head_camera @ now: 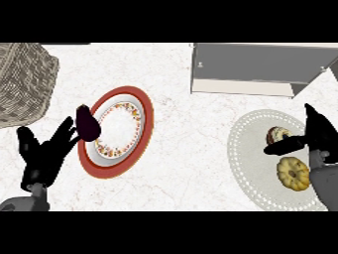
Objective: Pick the cupcake from the placemat and place it in the tiered shelf
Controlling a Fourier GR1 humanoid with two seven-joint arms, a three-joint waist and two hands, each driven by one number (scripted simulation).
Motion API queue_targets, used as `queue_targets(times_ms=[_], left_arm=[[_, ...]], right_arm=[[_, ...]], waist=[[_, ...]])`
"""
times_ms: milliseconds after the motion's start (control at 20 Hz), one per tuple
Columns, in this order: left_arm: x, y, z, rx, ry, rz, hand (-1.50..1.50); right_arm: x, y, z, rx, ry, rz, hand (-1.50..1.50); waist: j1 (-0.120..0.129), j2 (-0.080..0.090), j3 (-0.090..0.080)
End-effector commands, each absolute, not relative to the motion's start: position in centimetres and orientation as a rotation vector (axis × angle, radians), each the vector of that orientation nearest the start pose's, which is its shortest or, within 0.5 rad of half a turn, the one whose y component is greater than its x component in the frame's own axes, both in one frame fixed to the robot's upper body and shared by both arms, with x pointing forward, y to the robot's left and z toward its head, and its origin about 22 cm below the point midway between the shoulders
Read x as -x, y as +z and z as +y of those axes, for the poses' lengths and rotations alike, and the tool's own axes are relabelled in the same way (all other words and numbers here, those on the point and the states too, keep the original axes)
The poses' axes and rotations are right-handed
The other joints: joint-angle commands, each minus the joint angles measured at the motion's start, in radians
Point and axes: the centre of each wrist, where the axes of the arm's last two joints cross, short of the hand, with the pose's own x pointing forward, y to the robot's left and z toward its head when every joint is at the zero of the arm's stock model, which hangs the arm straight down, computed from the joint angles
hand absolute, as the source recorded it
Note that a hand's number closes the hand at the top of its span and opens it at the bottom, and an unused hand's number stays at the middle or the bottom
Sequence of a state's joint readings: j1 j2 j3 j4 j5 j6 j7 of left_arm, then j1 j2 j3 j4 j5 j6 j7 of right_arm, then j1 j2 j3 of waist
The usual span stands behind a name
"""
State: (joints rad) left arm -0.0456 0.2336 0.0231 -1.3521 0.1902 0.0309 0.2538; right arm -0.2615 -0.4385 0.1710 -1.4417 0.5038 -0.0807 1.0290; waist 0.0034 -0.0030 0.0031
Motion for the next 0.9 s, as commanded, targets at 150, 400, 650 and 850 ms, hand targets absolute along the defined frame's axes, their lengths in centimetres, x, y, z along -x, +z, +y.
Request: queue_targets(times_ms=[150, 400, 650, 850], left_arm=[[-25.8, -2.4, 28.9, -0.101, 0.056, -1.111, 0.00], [-24.5, -4.1, 30.2, -0.086, 0.044, -1.111, 0.00], [-25.0, -2.0, 29.9, -0.109, 0.041, -1.113, 0.00], [-25.0, -2.4, 29.8, -0.094, 0.031, -1.111, 0.00]], right_arm=[[-29.9, 3.2, -29.5, 0.970, 0.337, -0.643, -1.50], [-31.0, 2.4, -27.3, 0.953, 0.286, -0.706, -1.50], [-32.8, 1.0, -28.4, 0.954, 0.331, -0.713, -1.50], [-32.1, -0.5, -29.3, 0.808, 0.571, -0.633, 1.50]], waist=[[-0.003, 0.003, -0.003], [-0.002, 0.003, -0.003], [0.001, 0.003, -0.003], [0.008, 0.007, -0.003]])
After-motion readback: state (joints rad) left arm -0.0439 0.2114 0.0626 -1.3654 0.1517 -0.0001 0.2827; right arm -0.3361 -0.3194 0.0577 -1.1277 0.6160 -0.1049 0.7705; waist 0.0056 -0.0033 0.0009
